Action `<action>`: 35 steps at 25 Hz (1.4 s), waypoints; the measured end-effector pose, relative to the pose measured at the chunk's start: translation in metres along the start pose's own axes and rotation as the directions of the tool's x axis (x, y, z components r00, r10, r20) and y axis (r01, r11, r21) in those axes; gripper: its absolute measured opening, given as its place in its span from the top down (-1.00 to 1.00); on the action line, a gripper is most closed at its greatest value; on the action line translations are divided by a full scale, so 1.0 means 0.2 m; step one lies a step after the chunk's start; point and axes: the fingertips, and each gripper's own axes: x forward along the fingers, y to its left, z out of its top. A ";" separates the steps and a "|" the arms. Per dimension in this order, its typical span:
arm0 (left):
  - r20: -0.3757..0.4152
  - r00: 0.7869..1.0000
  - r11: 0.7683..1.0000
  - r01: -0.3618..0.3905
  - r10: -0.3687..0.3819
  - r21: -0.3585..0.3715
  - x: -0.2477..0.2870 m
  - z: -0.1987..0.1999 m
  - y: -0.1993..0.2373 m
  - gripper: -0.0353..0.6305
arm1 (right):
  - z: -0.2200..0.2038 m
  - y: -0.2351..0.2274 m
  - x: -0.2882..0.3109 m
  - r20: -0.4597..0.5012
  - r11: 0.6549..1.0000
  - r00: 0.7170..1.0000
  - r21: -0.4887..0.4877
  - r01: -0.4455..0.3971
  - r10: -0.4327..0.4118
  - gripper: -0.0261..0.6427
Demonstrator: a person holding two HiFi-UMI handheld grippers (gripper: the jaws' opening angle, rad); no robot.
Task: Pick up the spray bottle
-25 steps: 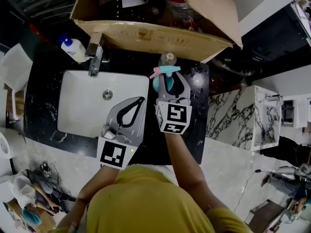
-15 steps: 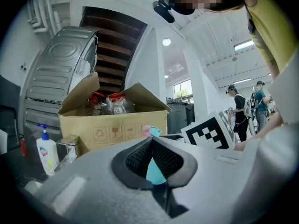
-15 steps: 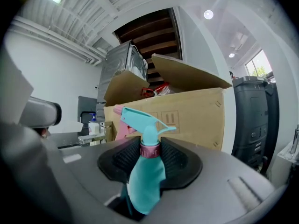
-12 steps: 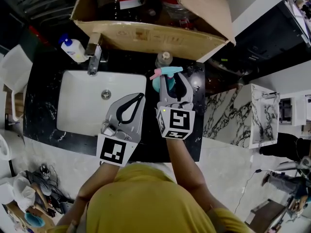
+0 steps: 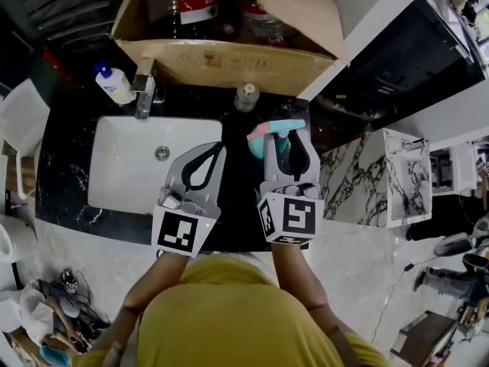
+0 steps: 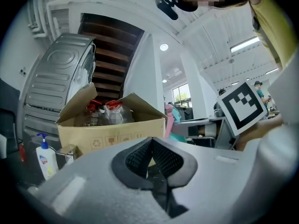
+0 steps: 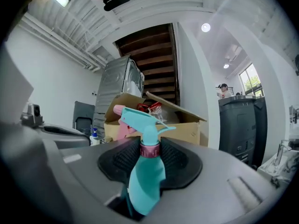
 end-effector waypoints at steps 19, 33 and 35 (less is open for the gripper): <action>-0.008 1.000 1.000 -0.023 0.023 0.006 -0.16 0.11 -0.05 0.88 | 0.17 -0.05 -0.40 0.026 0.999 0.998 0.007 0.054 -0.054 0.53; -0.012 1.000 1.000 -0.007 0.007 0.012 -0.18 0.11 -0.07 0.88 | 0.13 -0.03 -0.41 0.024 0.999 0.998 0.008 0.053 -0.053 0.54; -0.012 1.000 1.000 -0.002 0.002 0.015 -0.18 0.11 -0.08 0.88 | 0.13 -0.03 -0.41 0.022 0.999 0.998 0.010 0.051 -0.051 0.54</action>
